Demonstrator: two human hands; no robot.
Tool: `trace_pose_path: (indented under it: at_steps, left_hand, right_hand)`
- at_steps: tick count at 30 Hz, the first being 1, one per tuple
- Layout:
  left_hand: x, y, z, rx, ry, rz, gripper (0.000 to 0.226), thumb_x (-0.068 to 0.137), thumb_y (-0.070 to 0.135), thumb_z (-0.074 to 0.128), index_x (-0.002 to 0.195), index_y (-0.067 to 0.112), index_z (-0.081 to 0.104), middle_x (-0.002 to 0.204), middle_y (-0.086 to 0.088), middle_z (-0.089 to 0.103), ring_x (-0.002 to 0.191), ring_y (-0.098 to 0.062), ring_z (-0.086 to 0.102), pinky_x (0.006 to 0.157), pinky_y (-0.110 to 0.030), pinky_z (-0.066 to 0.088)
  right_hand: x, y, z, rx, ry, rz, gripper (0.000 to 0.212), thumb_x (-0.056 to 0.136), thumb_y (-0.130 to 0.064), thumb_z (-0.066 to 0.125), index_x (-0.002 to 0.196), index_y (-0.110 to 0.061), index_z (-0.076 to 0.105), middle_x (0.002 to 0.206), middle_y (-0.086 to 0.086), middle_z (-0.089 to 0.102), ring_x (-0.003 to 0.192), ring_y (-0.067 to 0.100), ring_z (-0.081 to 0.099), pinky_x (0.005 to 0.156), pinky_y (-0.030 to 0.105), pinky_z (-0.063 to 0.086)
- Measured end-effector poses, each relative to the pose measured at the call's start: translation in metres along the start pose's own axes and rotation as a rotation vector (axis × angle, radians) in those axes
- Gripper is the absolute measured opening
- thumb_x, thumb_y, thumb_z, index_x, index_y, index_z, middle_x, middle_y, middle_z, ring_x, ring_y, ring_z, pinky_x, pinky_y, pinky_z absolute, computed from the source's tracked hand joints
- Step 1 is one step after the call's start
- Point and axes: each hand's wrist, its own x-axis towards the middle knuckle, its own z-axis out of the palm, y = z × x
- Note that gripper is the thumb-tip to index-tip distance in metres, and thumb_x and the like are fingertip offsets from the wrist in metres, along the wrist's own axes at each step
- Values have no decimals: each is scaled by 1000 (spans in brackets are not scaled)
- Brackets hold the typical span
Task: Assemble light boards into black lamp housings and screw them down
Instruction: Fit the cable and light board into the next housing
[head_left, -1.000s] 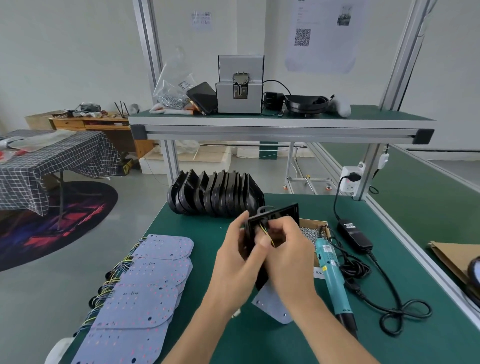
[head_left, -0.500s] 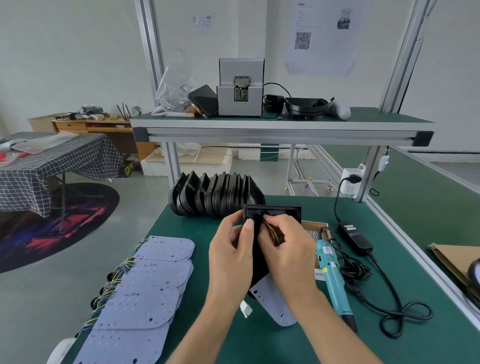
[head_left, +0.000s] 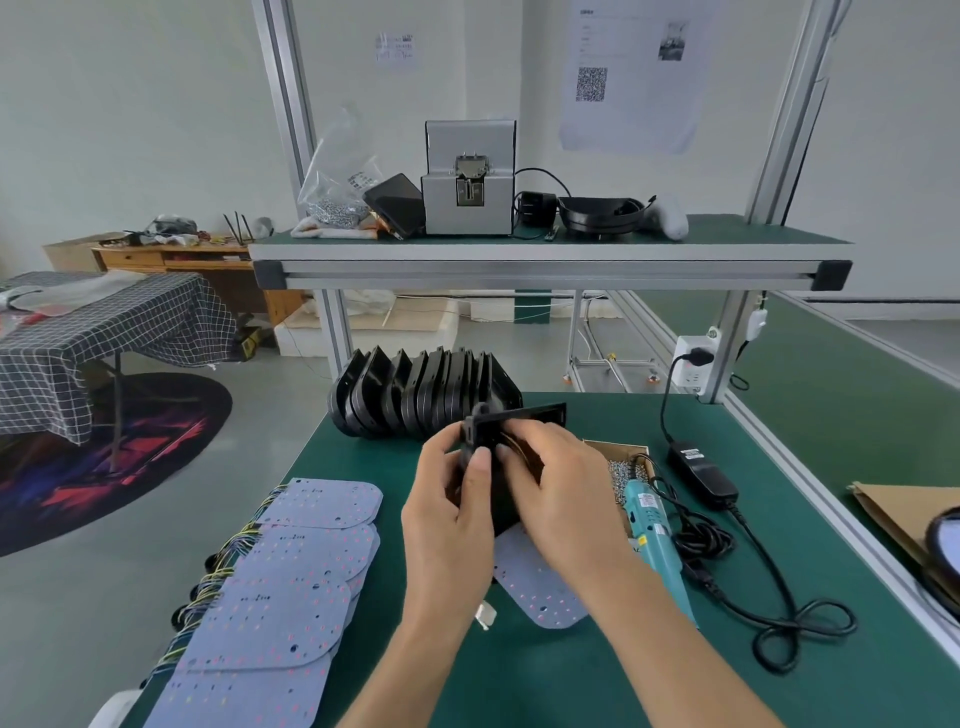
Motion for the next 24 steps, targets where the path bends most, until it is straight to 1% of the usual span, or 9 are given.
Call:
trace_pose_path:
  at_steps: [2, 6, 8, 10, 16, 18, 20, 22, 24]
  left_hand:
    - [3, 1, -3, 2, -20, -4, 22, 106, 32, 56, 125, 44, 59, 99, 12, 75, 97, -12, 72, 81, -25, 57]
    - [-2, 7, 0, -40, -41, -21, 24, 105, 33, 58, 125, 45, 59, 102, 13, 76, 99, -8, 72, 80, -15, 54]
    - [-3, 8, 3, -68, -30, -21, 24, 104, 33, 59, 125, 46, 59, 103, 14, 76, 99, -7, 72, 79, -12, 52]
    - [-4, 9, 5, -64, -28, -16, 25, 104, 32, 60, 125, 46, 58, 101, 14, 76, 98, -7, 71, 77, -10, 51]
    - [-10, 8, 6, -68, -74, -1, 29, 103, 25, 63, 124, 45, 60, 102, 15, 75, 100, -8, 71, 78, -10, 51]
    - [-11, 7, 8, -83, -75, -4, 30, 103, 24, 63, 124, 45, 60, 105, 15, 75, 103, -8, 71, 80, -11, 52]
    - [-11, 6, 8, -96, -70, -10, 29, 103, 25, 62, 125, 42, 60, 107, 12, 76, 104, -10, 72, 81, -14, 53]
    - [-10, 5, 5, -120, -50, -21, 27, 103, 27, 60, 126, 42, 59, 108, 9, 76, 106, -13, 72, 84, -19, 56]
    - [-9, 1, 1, -130, -30, -26, 27, 104, 26, 58, 126, 42, 60, 110, 8, 76, 108, -15, 72, 86, -23, 57]
  right_hand:
    - [-1, 1, -5, 66, -29, 24, 24, 100, -12, 65, 120, -23, 72, 107, -15, 75, 98, 2, 67, 85, 14, 50]
    - [-1, 3, -3, 134, 138, 170, 15, 96, -15, 73, 107, -24, 71, 88, -26, 71, 89, -6, 68, 75, 6, 47]
    - [-1, 1, -2, 138, 198, 174, 12, 94, -16, 75, 101, -25, 74, 85, -23, 73, 84, -4, 69, 72, 10, 49]
    - [-3, 1, -1, 102, 234, 140, 11, 95, -15, 74, 99, -25, 77, 87, -17, 75, 81, 2, 69, 73, 21, 52]
    - [-9, 1, 3, 44, 233, 85, 14, 96, -9, 70, 102, -19, 78, 93, -9, 75, 83, 13, 68, 72, 38, 54]
    - [-9, 0, 5, 87, 261, 137, 13, 96, -10, 71, 101, -19, 78, 93, -9, 75, 84, 13, 68, 73, 39, 53]
    - [-9, -5, 9, 149, 257, 186, 13, 97, -12, 71, 101, -21, 79, 94, -11, 75, 86, 9, 68, 76, 34, 53]
    - [-11, -8, 11, 174, 191, 184, 15, 99, -17, 69, 105, -24, 80, 93, -11, 71, 86, 7, 66, 76, 31, 51]
    - [-13, -6, 10, 172, 82, 165, 21, 102, -22, 66, 118, -29, 79, 91, -8, 63, 84, 9, 62, 75, 33, 51]
